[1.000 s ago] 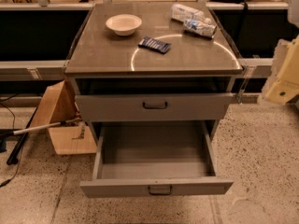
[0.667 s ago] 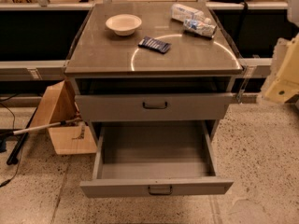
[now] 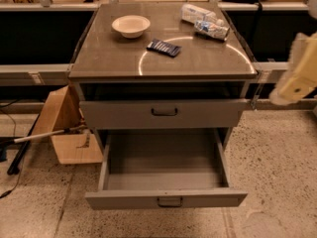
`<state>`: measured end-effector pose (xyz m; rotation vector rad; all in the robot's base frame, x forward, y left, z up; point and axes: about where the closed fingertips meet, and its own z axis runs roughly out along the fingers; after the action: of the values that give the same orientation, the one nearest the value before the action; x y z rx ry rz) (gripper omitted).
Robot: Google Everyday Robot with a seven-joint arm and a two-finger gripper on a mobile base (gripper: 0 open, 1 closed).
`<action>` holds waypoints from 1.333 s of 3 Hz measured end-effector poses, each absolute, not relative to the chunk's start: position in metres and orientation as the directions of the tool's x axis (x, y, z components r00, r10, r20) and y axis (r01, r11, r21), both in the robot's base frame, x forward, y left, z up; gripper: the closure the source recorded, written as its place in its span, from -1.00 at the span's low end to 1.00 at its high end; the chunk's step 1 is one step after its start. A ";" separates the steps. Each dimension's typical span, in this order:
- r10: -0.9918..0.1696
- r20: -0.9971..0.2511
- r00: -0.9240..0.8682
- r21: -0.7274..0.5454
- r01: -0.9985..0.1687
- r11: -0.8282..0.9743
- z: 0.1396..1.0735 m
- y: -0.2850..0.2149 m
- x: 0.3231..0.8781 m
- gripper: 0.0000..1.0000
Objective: Place rxbar blueberry into middle drawer
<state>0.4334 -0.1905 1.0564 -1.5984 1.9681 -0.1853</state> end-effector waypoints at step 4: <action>-0.761 -0.640 0.104 -0.496 -0.812 0.307 1.056 -0.119 0.501 -1.00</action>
Offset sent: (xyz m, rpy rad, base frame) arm 0.0530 0.0397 -0.0028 0.4845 -0.0581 0.2575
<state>0.5014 -0.1188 1.0563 -1.4517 1.6510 0.0695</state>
